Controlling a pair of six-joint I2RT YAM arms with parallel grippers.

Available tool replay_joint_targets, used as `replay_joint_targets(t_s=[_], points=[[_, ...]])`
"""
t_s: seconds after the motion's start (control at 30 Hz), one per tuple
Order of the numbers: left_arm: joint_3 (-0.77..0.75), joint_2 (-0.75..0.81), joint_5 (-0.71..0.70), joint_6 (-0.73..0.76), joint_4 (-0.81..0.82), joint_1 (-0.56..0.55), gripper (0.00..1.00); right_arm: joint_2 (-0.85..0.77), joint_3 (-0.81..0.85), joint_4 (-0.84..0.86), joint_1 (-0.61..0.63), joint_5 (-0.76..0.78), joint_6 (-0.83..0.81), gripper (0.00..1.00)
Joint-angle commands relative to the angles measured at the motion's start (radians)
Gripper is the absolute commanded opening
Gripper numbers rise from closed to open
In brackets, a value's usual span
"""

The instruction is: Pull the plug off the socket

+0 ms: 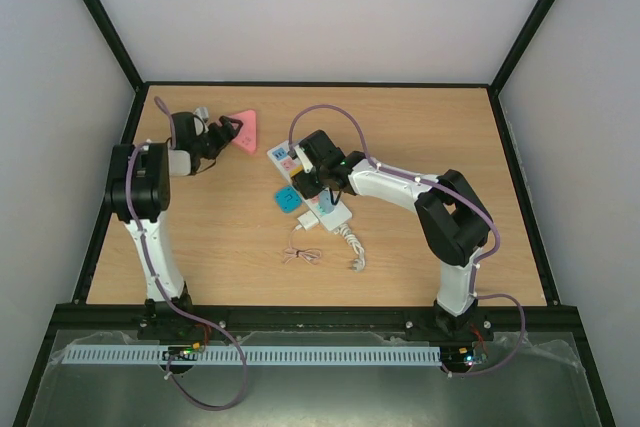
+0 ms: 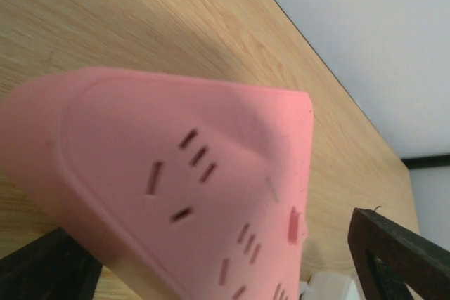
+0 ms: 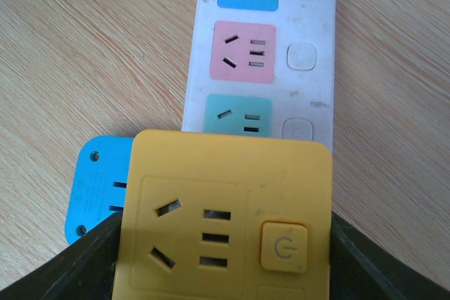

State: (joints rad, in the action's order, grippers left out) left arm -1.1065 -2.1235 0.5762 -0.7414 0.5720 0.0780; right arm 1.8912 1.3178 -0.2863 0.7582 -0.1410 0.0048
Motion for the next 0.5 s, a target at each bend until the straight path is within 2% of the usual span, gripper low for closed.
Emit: replay_joint_targets(t_s=[0.0,0.47], points=[[-0.019,0.075,-0.086,0.093,-0.153,-0.003,0.99,0.019,-0.034,-0.057,-0.024,0.054,-0.006,0.02],[-0.009,0.195,-0.135,0.203,-0.358,-0.003,1.0,0.006,-0.029,-0.056,-0.024,0.057,-0.006,0.02]])
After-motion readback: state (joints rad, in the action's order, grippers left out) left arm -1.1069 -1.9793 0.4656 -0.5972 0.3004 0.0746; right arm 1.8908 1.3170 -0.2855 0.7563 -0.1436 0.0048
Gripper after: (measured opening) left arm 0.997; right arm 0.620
